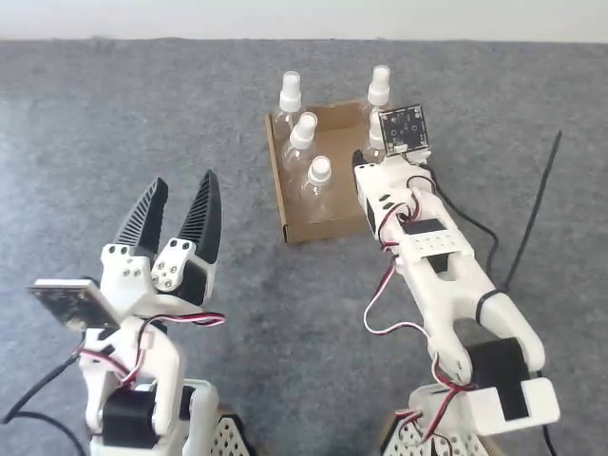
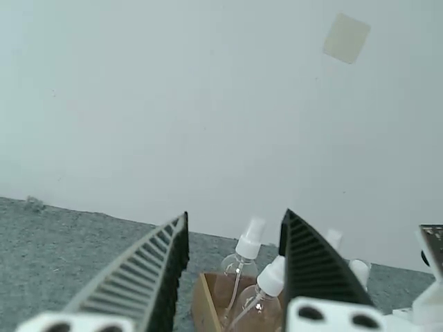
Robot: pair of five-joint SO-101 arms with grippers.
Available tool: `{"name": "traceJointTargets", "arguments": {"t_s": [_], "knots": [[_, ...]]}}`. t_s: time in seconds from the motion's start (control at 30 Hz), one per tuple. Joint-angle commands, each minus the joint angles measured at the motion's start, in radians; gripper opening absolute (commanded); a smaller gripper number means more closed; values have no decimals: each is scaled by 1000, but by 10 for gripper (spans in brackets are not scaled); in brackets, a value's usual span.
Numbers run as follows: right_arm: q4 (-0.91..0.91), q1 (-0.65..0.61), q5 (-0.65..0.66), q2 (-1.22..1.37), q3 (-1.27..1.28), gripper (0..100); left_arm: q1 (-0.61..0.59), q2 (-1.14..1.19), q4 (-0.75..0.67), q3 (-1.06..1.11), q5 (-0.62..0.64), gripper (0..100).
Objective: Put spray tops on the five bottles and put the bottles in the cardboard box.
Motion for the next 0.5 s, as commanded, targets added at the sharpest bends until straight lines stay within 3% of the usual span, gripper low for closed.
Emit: {"name": "traceJointTargets", "arguments": {"t_s": [0.0,0.2,0.47], "knots": [[56,25,0,-2,-37,219,-8,-15,-29,-10,3,198],[142,25,-6,-53,-40,304,-8,-15,-29,-10,3,198],[142,24,-2,-56,-38,310,-8,-15,-29,-10,3,198]]}}
